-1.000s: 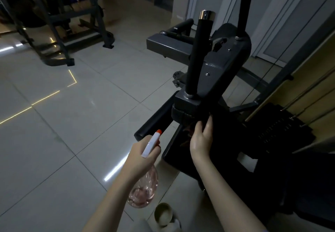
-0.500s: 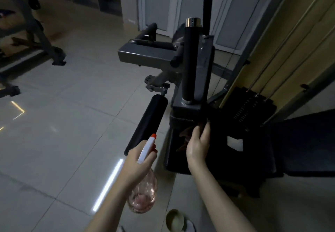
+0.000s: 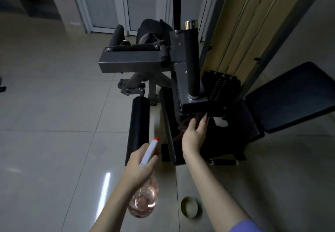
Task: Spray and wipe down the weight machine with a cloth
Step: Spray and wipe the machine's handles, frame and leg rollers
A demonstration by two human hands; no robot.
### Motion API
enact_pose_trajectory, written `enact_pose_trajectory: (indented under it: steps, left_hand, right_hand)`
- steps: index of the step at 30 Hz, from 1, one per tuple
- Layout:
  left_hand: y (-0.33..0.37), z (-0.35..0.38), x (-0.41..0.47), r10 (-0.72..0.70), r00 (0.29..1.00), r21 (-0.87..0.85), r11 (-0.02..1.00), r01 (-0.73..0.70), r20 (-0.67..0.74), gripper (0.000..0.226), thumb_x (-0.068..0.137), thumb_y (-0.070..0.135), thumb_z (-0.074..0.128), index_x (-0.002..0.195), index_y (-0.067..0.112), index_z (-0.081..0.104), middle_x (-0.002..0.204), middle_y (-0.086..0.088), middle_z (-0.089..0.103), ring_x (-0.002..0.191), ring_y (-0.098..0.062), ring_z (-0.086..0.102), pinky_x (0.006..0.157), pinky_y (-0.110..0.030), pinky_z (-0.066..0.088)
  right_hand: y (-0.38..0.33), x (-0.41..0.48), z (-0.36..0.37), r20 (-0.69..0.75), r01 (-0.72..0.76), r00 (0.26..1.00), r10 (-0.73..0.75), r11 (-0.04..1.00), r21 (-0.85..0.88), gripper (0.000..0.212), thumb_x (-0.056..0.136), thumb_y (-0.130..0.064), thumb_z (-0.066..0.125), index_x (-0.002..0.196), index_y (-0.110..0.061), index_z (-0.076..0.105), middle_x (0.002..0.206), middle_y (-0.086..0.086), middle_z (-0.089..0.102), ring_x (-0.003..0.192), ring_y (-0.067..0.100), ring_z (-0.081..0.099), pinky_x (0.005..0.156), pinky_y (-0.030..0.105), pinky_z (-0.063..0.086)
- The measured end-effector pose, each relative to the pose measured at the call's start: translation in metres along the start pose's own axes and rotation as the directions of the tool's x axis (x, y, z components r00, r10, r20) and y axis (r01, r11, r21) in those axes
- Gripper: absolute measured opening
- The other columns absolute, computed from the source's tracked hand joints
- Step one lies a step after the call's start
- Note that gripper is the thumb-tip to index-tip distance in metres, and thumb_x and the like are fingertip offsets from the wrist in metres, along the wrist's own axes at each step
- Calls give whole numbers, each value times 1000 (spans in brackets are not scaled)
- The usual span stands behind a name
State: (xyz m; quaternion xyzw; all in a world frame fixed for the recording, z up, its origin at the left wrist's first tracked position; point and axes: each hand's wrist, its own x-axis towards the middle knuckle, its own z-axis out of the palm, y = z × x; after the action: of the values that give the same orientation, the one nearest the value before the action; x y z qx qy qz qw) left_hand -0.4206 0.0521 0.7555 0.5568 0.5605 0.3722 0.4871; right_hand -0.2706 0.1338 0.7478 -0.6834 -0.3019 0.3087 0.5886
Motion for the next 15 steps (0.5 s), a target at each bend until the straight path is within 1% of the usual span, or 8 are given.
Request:
enact_pose_trajectory:
  steps: [2, 3, 4, 6, 8, 10, 13, 15]
  left_hand:
    - [5, 0, 0, -4, 1000, -18, 1000, 4, 18, 25, 74, 44, 54, 93, 30, 62, 74, 0, 54, 75, -29, 59, 83, -54, 51]
    - [9, -1, 1, 9, 1000, -11, 1000, -8, 30, 25, 74, 44, 54, 91, 27, 62, 74, -2, 55, 74, -28, 58, 81, -54, 51]
    - [9, 0, 2, 19, 999, 1, 1000, -19, 39, 24, 74, 44, 54, 87, 24, 61, 74, -5, 56, 74, -30, 58, 79, -55, 51]
    - [10, 0, 6, 24, 999, 18, 1000, -25, 49, 18, 76, 41, 54, 79, 24, 57, 71, -7, 54, 70, -32, 56, 73, -54, 51]
    - [8, -1, 11, 10, 999, -9, 1000, -10, 46, 15, 78, 38, 54, 76, 23, 54, 67, 0, 49, 64, -26, 50, 69, -55, 49]
    - [5, -2, 16, -5, 999, -28, 1000, 6, 41, 20, 77, 36, 53, 83, 17, 57, 68, 3, 48, 65, -25, 48, 75, -57, 51]
    - [2, -5, 25, -29, 999, -17, 999, 30, 39, 26, 78, 35, 53, 83, 10, 53, 68, 0, 46, 67, -25, 48, 81, -63, 50]
    - [4, -6, 32, -37, 999, 6, 999, 37, 25, 24, 75, 38, 52, 78, 13, 52, 65, 5, 45, 65, -19, 46, 77, -57, 52]
  right_hand:
    - [-6, 15, -5, -56, -34, 998, 35, 999, 34, 51, 101, -26, 38, 149, -26, 22, 156, 1, 22, 141, 19, 27, 114, 31, 25]
    - [-9, 23, -6, -86, -54, 995, 59, 997, 57, 51, 101, -26, 38, 149, -26, 21, 156, 2, 23, 140, 21, 29, 114, 37, 28]
    - [-13, 27, -5, -107, -76, 991, 84, 994, 80, 51, 101, -25, 37, 150, -26, 20, 156, 4, 23, 140, 22, 30, 113, 37, 29]
    - [-20, 22, 5, -144, -76, 986, 89, 993, 93, 53, 102, -20, 35, 151, -20, 17, 157, 7, 17, 141, 23, 24, 113, 28, 24]
    - [-21, 2, 22, -147, -56, 987, 63, 997, 52, 56, 101, -16, 35, 152, -14, 11, 159, 7, 6, 144, 21, 14, 103, 10, 12]
    - [-19, -16, 37, -101, -48, 994, 50, 999, 16, 58, 101, -16, 34, 152, -16, 5, 159, 4, -3, 144, 19, 9, 93, 4, 9]
    - [-8, -12, 39, -111, -39, 993, 38, 999, -7, 58, 102, -18, 34, 152, -20, 6, 159, 1, -3, 144, 18, 10, 102, 12, 14]
    - [-2, -5, 35, -149, 0, 989, -1, 1000, -2, 56, 101, -19, 34, 151, -21, 9, 159, 0, 1, 145, 19, 11, 113, 23, 17]
